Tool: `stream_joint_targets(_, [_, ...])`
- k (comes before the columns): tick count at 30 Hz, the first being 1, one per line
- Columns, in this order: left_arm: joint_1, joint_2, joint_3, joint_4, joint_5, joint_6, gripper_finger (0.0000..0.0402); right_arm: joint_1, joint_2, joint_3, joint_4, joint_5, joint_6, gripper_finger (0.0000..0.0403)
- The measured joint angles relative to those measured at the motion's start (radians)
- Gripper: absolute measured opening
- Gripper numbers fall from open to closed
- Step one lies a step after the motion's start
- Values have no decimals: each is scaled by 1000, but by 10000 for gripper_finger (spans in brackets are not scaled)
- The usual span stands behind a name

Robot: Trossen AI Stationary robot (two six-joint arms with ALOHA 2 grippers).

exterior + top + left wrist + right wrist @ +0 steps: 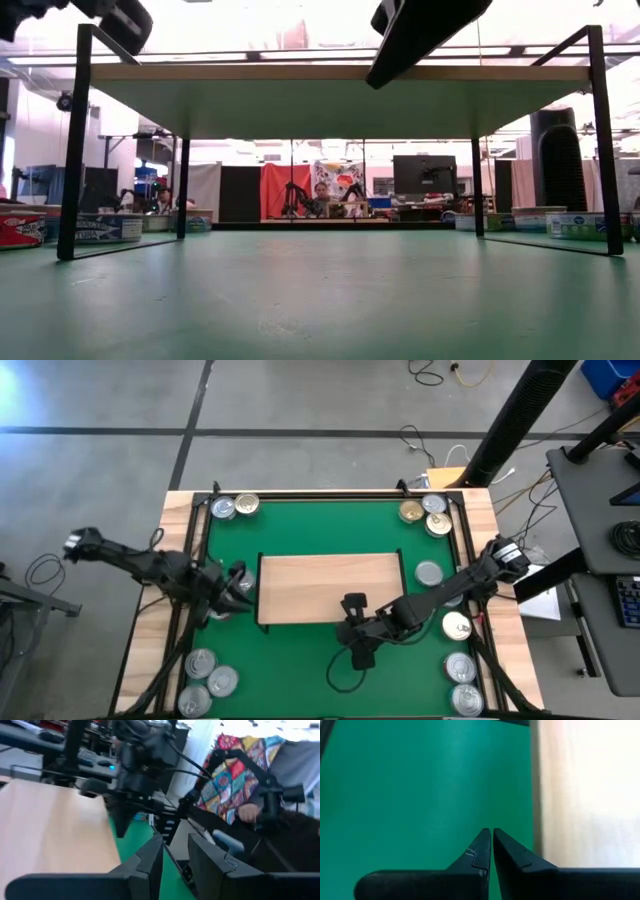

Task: Stack canned seafood by type on shelf
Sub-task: Adjust the shelf

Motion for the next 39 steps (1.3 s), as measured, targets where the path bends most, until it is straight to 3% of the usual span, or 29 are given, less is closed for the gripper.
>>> stream_joint_targets(11, [-276,361,185,-60,-327,47,77,-25,0,0,-5,83,-19,13])
stream_joint_targets(16, [-343,529,329,-109,-345,43,77,-27,0,-2,-14,177,-29,13])
stream_joint_targets(25, [-446,800,645,-371,-382,33,77,-44,3,-13,-10,300,-80,13])
stream_joint_targets(33, [-515,1021,878,-549,-390,14,77,-77,6,-31,-11,315,-134,13])
stream_joint_targets(39, [-542,1114,1027,-643,-392,12,77,-55,-18,4,-22,314,-171,13])
